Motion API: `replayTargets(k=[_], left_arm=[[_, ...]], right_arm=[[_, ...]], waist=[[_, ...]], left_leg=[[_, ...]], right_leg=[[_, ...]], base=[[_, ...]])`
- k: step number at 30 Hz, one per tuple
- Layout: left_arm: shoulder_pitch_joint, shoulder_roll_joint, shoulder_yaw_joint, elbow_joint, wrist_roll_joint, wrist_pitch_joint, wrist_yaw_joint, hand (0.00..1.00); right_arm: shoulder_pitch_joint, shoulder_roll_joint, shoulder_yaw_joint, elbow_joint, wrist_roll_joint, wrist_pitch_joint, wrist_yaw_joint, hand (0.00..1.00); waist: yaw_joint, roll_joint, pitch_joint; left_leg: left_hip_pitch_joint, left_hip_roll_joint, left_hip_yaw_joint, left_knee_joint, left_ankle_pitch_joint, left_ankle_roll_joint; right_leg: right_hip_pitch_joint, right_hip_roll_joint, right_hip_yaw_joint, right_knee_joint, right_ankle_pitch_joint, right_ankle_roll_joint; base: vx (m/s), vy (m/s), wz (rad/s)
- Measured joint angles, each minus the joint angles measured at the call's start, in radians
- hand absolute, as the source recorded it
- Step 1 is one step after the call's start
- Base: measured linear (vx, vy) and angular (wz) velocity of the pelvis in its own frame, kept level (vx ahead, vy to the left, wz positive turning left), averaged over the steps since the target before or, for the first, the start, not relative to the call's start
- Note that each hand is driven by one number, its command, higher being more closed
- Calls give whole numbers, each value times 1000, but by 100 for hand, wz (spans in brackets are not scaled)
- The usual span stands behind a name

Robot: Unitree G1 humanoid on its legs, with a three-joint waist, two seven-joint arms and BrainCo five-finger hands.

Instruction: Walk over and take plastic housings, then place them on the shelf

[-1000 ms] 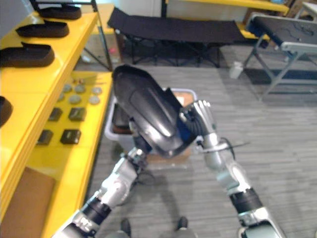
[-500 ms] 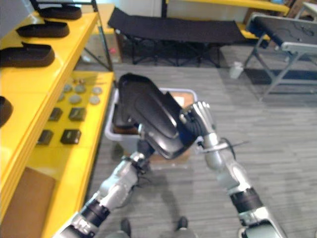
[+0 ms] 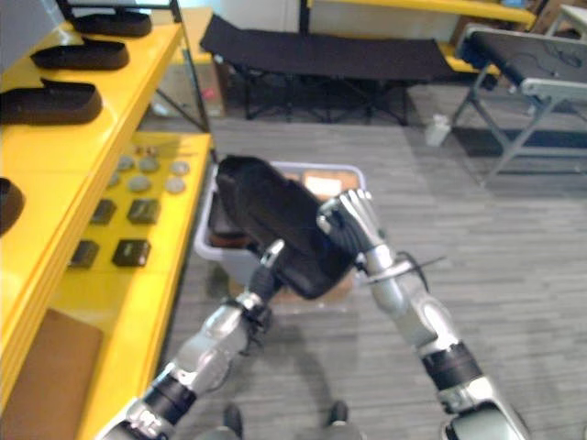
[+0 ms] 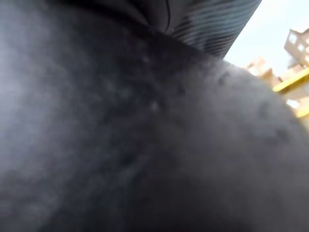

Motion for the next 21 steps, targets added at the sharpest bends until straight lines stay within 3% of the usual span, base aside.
replayTargets(k=[2,3,7,10,12,19,21], left_arm=[[0,0,0,0,28,-1,17,100],[0,0,0,0,33,-1,29,100],[1,-2,-2,0,35,-4,66,100],[3,-6,2,0,64,-35,108,100],[9,-13,14,-3,98,-54,130,100],[35,-96,158,-30,309,-114,293,100],[36,-112,222,-59,388,-142,342,100]], right_arm=[[0,0,0,0,0,-10,-7,100],[0,0,1,0,0,-14,-15,0],[0,4,17,-12,1,-32,-20,0],[0,18,18,-21,24,-81,-16,0],[2,23,18,-21,53,-82,-11,0],[36,70,-10,-76,311,-75,98,0],[58,89,-38,-120,402,-51,144,0]], waist=[[0,0,0],[0,0,0],[1,0,0],[2,0,0],[4,-1,0],[6,1,-2],[5,3,-4]], left_leg=[[0,0,0,0,0,0],[0,0,0,0,0,0],[0,0,-1,-1,0,0],[0,0,-3,-1,0,0],[0,0,-5,-1,0,0],[21,-9,-6,-5,0,0],[26,-10,-4,-6,0,0]], right_leg=[[0,-1,0,0,0,0],[0,-1,0,0,0,0],[0,-2,0,0,0,0],[1,-2,-2,0,0,0],[4,-2,-4,0,0,0],[26,0,-8,-1,-6,6],[26,-2,-8,6,-11,8]], base=[[0,0,0],[0,0,0],[0,0,0],[0,0,0],[0,0,4],[0,0,1],[0,0,0]])
